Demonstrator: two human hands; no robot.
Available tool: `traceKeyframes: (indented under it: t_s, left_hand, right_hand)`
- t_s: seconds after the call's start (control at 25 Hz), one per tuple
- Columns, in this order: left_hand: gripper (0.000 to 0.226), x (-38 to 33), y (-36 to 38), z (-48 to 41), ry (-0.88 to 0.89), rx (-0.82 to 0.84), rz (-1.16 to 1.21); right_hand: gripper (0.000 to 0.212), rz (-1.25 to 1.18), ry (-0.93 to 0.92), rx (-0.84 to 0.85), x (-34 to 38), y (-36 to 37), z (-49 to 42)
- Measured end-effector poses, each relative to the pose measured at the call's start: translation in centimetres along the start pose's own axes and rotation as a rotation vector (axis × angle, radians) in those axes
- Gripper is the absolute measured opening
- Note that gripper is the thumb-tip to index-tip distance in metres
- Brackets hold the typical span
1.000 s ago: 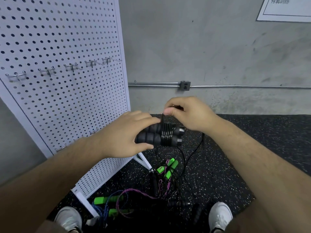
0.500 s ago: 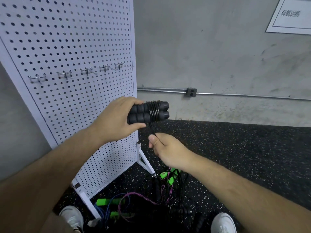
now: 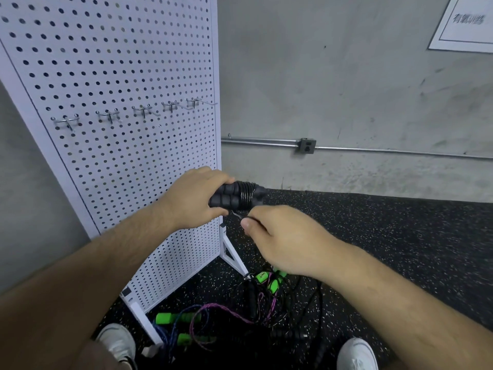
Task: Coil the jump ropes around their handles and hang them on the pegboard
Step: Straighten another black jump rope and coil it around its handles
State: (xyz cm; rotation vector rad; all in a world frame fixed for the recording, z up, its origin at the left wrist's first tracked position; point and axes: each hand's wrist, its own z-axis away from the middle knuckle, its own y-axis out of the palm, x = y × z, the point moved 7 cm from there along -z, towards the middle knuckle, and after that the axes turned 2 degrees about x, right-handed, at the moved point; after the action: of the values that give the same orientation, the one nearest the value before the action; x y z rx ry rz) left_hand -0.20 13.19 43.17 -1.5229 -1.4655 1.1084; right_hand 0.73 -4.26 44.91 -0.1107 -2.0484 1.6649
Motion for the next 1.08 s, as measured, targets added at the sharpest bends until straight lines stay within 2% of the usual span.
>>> traceKeyframes:
  t_s: [0.16, 0.32, 0.48, 0.68, 0.84, 0.96, 1.0, 1.08]
  left_hand:
    - [0.063, -1.1, 1.1, 0.0, 0.035, 0.063, 0.031]
    - [0.064, -3.1, 1.7, 0.4, 0.113, 0.106, 0.081]
    - [0.059, -5.0, 2.1, 1.1, 0.177, 0.171, 0.152]
    - [0.062, -7.4, 1.8, 1.6, 0.205, 0.222, 0.279]
    - [0.07, -8.4, 0.6, 2.3, 0.14, 0.213, 0.393]
    - [0.071, -7.4, -1.1, 2.2, 0.056, 0.142, 0.428]
    - [0.07, -6.7, -1.6, 2.1, 0.038, 0.095, 0.423]
    - [0.067, -4.9, -1.7, 1.7, 0.001, 0.03, 0.396]
  right_hand:
    - [0.022, 0.226, -0.042, -0.144, -0.9, -3.9, 0.4]
    - [0.024, 0.279, -0.073, -0.276, -3.6, -5.4, -0.5]
    - [0.025, 0.221, -0.104, -0.232, -6.3, -5.0, -2.1]
    - [0.021, -0.038, 0.0, -0.215, -10.0, -5.0, -2.7]
    - [0.006, -0.28, 0.072, -0.213, -11.0, -4.2, -2.9]
    - [0.024, -0.655, 0.165, -0.172, -11.2, -2.0, -2.2]
    - [0.024, -0.643, 0.203, -0.097, -10.6, -0.4, -2.1]
    - [0.028, -0.491, 0.161, 0.044, -8.6, 3.4, -1.9]
